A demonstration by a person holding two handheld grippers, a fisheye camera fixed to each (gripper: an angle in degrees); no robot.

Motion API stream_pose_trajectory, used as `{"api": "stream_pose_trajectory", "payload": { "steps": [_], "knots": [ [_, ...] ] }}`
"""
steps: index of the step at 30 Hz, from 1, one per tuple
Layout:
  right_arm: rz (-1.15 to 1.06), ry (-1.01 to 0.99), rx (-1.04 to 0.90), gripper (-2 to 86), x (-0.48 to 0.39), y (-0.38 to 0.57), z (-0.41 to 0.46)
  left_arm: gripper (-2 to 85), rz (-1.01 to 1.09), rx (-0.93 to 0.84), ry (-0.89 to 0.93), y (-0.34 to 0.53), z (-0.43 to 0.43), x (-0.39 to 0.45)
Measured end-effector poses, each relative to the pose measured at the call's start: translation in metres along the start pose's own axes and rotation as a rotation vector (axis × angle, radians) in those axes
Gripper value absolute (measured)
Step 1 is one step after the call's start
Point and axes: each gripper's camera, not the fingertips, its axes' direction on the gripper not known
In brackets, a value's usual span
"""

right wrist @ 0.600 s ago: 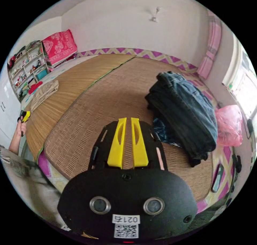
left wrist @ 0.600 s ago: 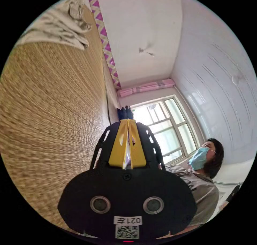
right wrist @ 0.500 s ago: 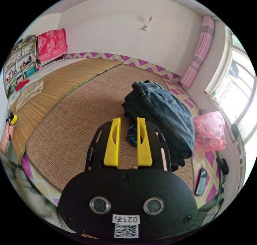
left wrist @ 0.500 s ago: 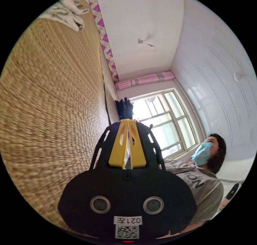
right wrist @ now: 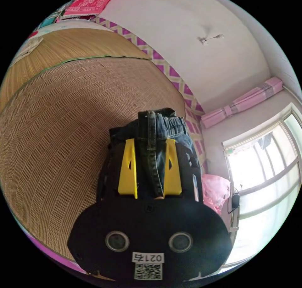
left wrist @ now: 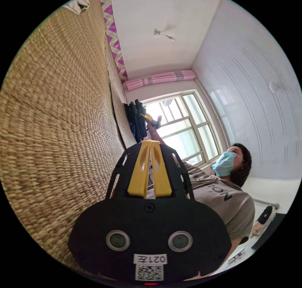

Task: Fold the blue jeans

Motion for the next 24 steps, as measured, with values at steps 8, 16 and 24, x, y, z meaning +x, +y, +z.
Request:
{"api": "stream_pose_trajectory", "payload": {
  "steps": [8,16,24],
  "knots": [
    [0.626,-0.492,0.090,5.0,0.129,0.058,0.010,-0.9,-0.002,-0.003,-0.005,-0.024,-0.016,0.028],
    [0.869,-0.673,0.189,4.1,0.204,0.113,-0.001,-0.9,0.007,0.003,0.003,-0.053,-0.043,0.062],
    [0.652,-0.703,0.384,3.7,0.194,0.050,-0.137,-0.9,0.039,0.013,0.034,-0.081,-0.073,0.098]
  ]
}}
